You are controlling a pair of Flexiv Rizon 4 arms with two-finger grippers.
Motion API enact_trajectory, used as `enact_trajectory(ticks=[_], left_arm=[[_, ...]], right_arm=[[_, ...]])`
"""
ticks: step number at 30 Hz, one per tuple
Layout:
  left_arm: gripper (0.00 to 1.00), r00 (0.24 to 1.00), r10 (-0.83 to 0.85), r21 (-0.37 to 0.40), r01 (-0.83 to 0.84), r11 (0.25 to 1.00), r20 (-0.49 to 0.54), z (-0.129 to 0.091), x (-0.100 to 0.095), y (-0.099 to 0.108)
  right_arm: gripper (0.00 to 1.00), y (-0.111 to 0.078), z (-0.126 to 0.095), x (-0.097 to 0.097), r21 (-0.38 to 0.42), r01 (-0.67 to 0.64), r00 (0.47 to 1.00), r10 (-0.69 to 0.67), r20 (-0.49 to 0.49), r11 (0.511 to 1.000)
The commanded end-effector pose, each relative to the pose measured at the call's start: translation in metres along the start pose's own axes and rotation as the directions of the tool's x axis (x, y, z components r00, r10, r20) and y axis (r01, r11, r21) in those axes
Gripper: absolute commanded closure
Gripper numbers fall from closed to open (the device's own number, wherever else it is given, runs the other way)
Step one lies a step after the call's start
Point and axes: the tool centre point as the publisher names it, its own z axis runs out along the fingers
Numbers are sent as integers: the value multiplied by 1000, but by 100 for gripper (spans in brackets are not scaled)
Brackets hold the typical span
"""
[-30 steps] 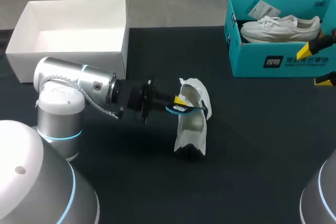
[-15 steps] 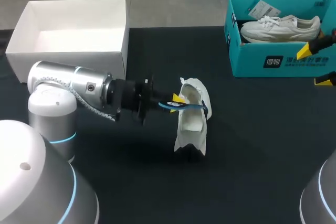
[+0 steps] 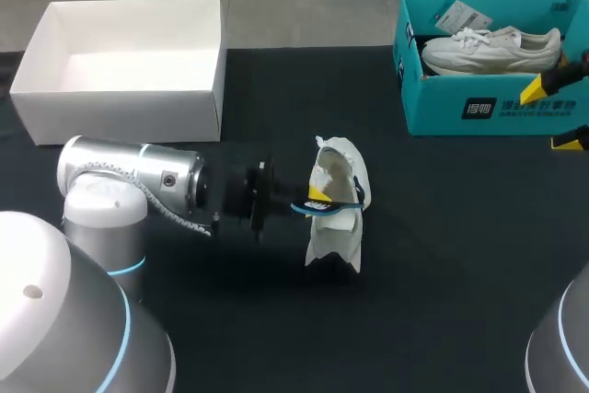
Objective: Take the shoe out of the shoebox, open the shoe tongue, remove and reinsert the insole, then place the shoe into the shoebox
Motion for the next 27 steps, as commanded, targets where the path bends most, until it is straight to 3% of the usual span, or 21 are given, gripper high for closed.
enact_trajectory(ticks=[1,14,27], left_arm=[[100,999,-37,13,37,999,19,4,5,8],[100,997,-61,17,61,998,42,4,11,32],[100,997,-40,-31,42,999,65,6,10,52]], right_arm=[[0,0,0,0,0,-2,1000,2,2,1000],[0,0,0,0,0,-2,1000,2,2,1000],[0,0,0,0,0,-2,1000,2,2,1000]])
